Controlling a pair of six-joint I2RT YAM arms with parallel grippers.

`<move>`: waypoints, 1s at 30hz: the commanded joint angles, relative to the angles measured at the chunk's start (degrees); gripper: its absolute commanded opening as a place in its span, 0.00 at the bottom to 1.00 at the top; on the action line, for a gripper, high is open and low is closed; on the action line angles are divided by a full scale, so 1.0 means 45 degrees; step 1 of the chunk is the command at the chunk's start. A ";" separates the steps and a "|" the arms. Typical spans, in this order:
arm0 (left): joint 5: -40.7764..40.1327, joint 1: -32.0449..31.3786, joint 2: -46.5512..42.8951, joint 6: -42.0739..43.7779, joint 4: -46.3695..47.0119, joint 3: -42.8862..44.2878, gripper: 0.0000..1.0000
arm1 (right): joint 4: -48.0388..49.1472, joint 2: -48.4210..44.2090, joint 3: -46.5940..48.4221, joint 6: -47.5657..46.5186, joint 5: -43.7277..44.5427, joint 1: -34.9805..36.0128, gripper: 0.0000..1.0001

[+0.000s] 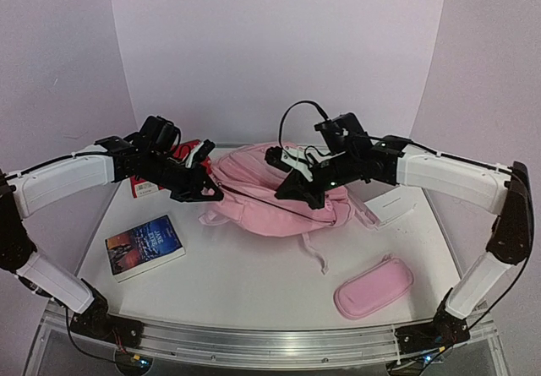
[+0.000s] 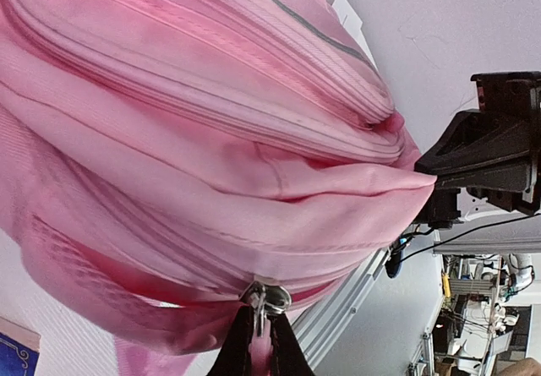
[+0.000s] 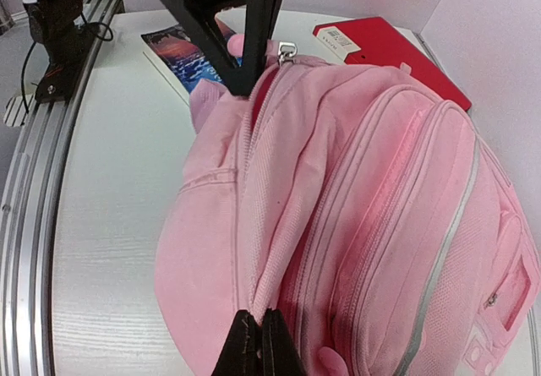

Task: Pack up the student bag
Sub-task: Unzip the student bag at the center of the board.

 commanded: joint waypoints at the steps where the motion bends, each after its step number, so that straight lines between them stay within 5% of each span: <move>1: -0.1113 0.0699 -0.0773 0.0212 -0.0140 -0.0161 0.00 | -0.2659 -0.2050 -0.1547 -0.1551 0.0542 -0.0846 0.00; 8: 0.0534 0.0521 0.0075 0.0242 0.0135 0.0469 0.00 | -0.3362 -0.3017 -0.2865 -0.2986 0.1321 -0.1850 0.01; 9: 0.0758 0.0394 0.0267 0.0320 0.0144 0.0649 0.00 | -0.3369 -0.2969 -0.2800 -0.2974 0.1295 -0.1885 0.06; 12: 0.1211 0.0001 0.0864 0.0580 -0.0081 0.1329 0.00 | -0.3317 -0.2633 -0.1867 -0.1857 0.0368 -0.1879 0.53; 14: 0.1517 -0.0133 0.1127 0.0567 -0.0051 0.1660 0.00 | -0.3267 -0.2170 -0.0888 -0.0780 -0.0257 -0.1688 0.67; 25: 0.1638 -0.0279 0.1313 0.0372 -0.0126 0.2501 0.00 | -0.0906 0.0165 0.1331 0.1902 -0.0917 0.0536 0.72; 30: 0.1382 -0.0297 0.0960 0.0007 0.0182 0.2244 0.00 | -0.0180 0.1141 0.1799 0.2288 -0.0572 0.0952 0.62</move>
